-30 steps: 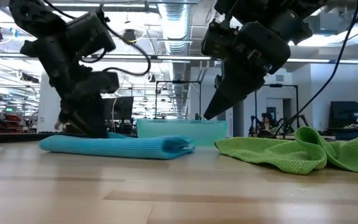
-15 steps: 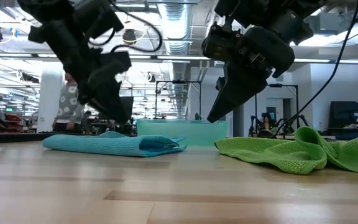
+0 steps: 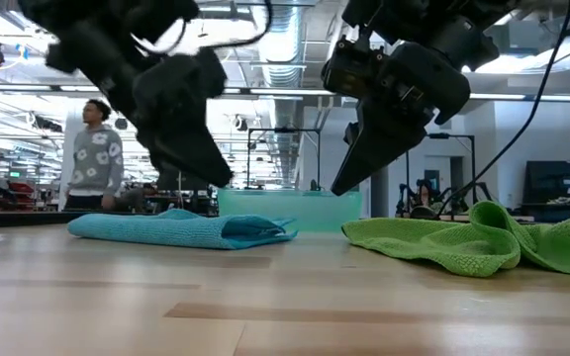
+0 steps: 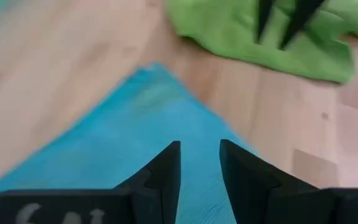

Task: Roll microfiber towels into tight, uniform cylinder then place into a basket
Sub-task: Roll the blue microfiber cloth

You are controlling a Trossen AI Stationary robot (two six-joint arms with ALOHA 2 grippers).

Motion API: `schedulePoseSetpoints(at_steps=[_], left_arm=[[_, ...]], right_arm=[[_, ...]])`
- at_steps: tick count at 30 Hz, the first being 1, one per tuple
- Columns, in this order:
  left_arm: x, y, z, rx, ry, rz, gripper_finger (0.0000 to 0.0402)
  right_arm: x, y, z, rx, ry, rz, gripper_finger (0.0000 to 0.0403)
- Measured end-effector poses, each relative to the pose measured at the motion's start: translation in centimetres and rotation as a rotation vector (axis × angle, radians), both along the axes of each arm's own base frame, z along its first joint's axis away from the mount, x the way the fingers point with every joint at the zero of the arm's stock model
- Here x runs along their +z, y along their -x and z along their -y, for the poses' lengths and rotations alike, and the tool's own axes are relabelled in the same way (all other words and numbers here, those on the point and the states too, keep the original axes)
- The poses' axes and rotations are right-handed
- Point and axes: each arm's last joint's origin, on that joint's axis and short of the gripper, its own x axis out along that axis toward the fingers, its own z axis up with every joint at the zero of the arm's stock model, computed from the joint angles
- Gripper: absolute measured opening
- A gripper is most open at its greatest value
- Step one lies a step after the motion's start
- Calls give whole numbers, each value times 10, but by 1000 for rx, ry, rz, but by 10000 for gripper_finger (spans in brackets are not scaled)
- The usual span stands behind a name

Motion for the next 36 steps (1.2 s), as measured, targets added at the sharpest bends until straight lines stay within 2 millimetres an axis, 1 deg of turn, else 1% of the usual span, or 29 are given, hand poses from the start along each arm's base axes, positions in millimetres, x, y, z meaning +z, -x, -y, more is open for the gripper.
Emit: schedulePoseSetpoints(at_steps=[3,6,10,12,15,19,24,27,29,33,36], left_arm=[[-13,-12,-4,-48,28,-35,103],[-16,-25,-7,-40,73,-90,103],[-28,-37,-3,-92,105,-190,103],[-29,-44,0,-134,109,-205,103],[-33,-51,3,-166,83,-243,103],[-36,-55,10,-259,5,-293,103],[-33,-52,30,-427,-95,-296,103],[-28,-52,41,-478,-137,-326,103],[-22,-51,49,-482,-174,-385,103],[-7,-48,62,-436,-261,-526,103],[8,-47,75,-398,-354,-551,103]], right_arm=[[0,0,0,0,1,-3,107],[0,0,0,0,1,-3,107],[-1,1,0,0,3,-11,107],[-1,1,0,0,4,-15,107],[-1,1,0,0,3,-15,107],[-1,1,0,0,4,-16,107],[-1,2,1,-5,13,-19,107],[-1,1,3,-21,32,-17,107],[-1,1,3,-9,43,-15,107],[0,0,3,18,64,4,107],[3,-3,1,48,77,56,107]])
